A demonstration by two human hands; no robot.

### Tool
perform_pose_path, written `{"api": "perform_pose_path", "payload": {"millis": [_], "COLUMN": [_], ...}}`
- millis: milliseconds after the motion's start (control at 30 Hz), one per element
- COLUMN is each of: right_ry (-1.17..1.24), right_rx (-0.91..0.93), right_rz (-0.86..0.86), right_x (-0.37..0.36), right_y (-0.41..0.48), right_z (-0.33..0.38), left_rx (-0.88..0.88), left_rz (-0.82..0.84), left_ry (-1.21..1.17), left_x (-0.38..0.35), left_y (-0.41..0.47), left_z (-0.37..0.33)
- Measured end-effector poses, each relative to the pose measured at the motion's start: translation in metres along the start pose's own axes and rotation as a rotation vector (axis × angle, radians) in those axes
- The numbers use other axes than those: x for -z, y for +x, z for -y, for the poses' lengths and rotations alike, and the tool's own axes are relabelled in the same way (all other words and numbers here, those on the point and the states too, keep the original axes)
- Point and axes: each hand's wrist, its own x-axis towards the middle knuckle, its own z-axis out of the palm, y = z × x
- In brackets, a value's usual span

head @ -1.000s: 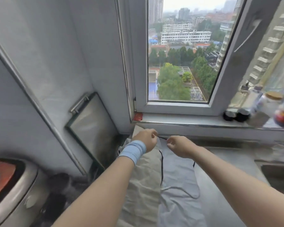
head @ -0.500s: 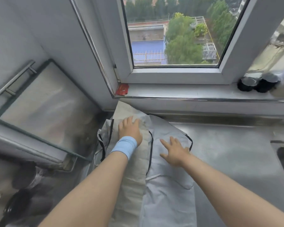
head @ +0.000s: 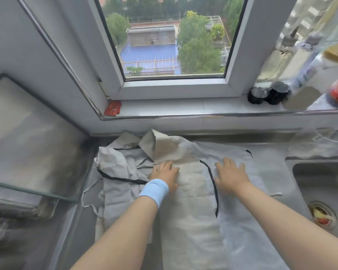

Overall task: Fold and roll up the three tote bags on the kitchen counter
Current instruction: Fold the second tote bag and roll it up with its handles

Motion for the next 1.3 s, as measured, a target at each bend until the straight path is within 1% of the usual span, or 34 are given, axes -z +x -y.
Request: {"api": "perform_pose_path", "payload": {"millis": [67, 133, 200, 267, 300, 333, 367, 433, 500, 533, 567, 600, 633, 700, 733, 767, 833, 867, 933, 1000, 1067, 1133, 1200, 1267, 1300], "right_ry": [0.149, 0.240, 0.225, 0.149, 0.107, 0.074, 0.051, 0.070, 0.134, 0.159, 0.188, 0.218, 0.245, 0.262, 0.257, 0.246, 0.232, 0.250, 0.309, 0.338, 0.355, 0.360, 0.341, 0.294, 0.290], "right_rx": [0.094, 0.110, 0.106, 0.101, 0.103, 0.114, 0.132, 0.154, 0.151, 0.154, 0.162, 0.171, 0.184, 0.201, 0.199, 0.199, 0.212, 0.223, 0.243, 0.280, 0.328, 0.403, 0.487, 0.533, 0.519], "right_rz": [0.014, 0.085, 0.125, 0.074, 0.029, -0.008, -0.038, -0.104, -0.232, -0.294, -0.330, -0.342, -0.327, -0.237, -0.169, -0.097, 0.002, 0.008, -0.058, -0.173, -0.301, -0.338, -0.296, -0.201, -0.130], "right_x": [-0.010, -0.021, -0.033, -0.037, -0.036, -0.032, -0.027, -0.012, 0.005, 0.014, 0.021, 0.028, 0.034, 0.040, 0.041, 0.042, 0.040, 0.039, 0.038, 0.040, 0.048, 0.052, 0.061, 0.075, 0.083], "right_y": [-0.005, -0.014, -0.025, -0.038, -0.043, -0.047, -0.049, -0.046, -0.032, -0.021, -0.009, 0.003, 0.016, 0.037, 0.045, 0.051, 0.058, 0.060, 0.061, 0.057, 0.048, 0.042, 0.033, 0.024, 0.022], "right_z": [0.018, 0.034, 0.042, 0.043, 0.043, 0.042, 0.041, 0.039, 0.038, 0.038, 0.039, 0.042, 0.046, 0.056, 0.061, 0.066, 0.074, 0.077, 0.077, 0.076, 0.074, 0.070, 0.069, 0.072, 0.073], "left_rx": [-0.012, -0.015, -0.021, -0.018, -0.001, 0.024, 0.050, 0.081, 0.107, 0.126, 0.174, 0.256, 0.382, 0.654, 0.740, 0.778, 0.740, 0.736, 0.727, 0.694, 0.702, 0.683, 0.550, 0.497, 0.489], "left_rz": [0.088, 0.155, 0.206, 0.214, 0.177, 0.100, -0.017, -0.328, -0.681, -0.825, -0.905, -0.919, -0.868, -0.666, -0.552, -0.447, -0.273, -0.248, -0.245, -0.252, -0.203, -0.161, -0.127, -0.141, -0.161], "left_ry": [-0.042, -0.062, -0.081, -0.118, -0.152, -0.199, -0.250, -0.363, -0.501, -0.536, -0.545, -0.551, -0.561, -0.628, -0.691, -0.741, -0.777, -0.803, -0.913, -1.035, -1.101, -1.147, -1.158, -1.255, -1.312], "left_x": [-0.009, -0.018, -0.024, -0.022, -0.018, -0.011, -0.005, 0.009, 0.025, 0.033, 0.039, 0.045, 0.050, 0.060, 0.065, 0.068, 0.072, 0.072, 0.072, 0.075, 0.087, 0.096, 0.104, 0.111, 0.111], "left_y": [-0.002, -0.005, -0.012, -0.018, -0.021, -0.023, -0.025, -0.025, -0.021, -0.017, -0.011, -0.004, 0.004, 0.018, 0.023, 0.027, 0.032, 0.032, 0.032, 0.029, 0.019, 0.009, -0.003, -0.018, -0.021], "left_z": [-0.007, -0.009, -0.009, -0.007, -0.006, -0.005, -0.003, 0.001, 0.007, 0.012, 0.017, 0.021, 0.026, 0.035, 0.040, 0.045, 0.054, 0.057, 0.060, 0.063, 0.064, 0.064, 0.064, 0.066, 0.068]}}
